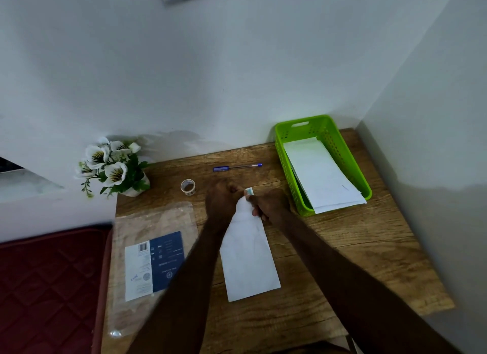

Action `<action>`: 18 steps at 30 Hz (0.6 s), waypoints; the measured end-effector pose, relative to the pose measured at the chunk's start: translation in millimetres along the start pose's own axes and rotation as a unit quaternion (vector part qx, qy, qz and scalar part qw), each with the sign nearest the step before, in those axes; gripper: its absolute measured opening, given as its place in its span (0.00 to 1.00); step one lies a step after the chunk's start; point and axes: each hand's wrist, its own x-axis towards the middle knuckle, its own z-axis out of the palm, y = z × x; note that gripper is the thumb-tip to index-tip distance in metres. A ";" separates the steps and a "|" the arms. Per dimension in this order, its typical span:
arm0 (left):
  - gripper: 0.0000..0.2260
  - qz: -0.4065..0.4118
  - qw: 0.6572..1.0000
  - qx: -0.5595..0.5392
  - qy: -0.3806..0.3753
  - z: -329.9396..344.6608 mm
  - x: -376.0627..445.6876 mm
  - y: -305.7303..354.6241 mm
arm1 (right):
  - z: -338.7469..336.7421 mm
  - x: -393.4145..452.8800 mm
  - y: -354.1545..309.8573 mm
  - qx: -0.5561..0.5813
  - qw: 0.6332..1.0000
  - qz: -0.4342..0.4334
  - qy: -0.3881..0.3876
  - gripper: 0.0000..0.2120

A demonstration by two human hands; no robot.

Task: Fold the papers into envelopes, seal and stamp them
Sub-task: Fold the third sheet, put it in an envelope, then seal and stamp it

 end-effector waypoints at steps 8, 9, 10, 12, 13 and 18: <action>0.04 0.030 0.999 -0.018 0.012 -1.9 -1.2 5.6 | -11.2 -12.2 -10.5 0.031 0.998 0.034 -0.053 0.13; 0.04 0.027 0.999 -0.016 0.009 -0.9 0.1 4.8 | -9.9 -11.1 -11.8 0.035 0.998 0.040 -0.040 0.17; 0.04 0.022 1.000 -0.010 0.008 -0.2 0.9 4.0 | -7.4 -8.5 -12.6 0.034 0.998 0.044 -0.027 0.20; 0.04 0.018 1.000 -0.006 0.010 0.4 2.5 1.6 | -1.6 -4.1 -13.1 0.017 0.999 0.041 -0.010 0.25; 0.04 0.023 1.000 -0.006 0.009 1.1 2.9 -0.2 | 1.4 -1.8 -11.9 0.009 0.999 0.037 -0.001 0.27; 0.03 0.037 0.999 -0.006 0.010 0.0 1.4 0.7 | 8.9 7.3 -4.5 0.002 0.999 0.025 0.029 0.29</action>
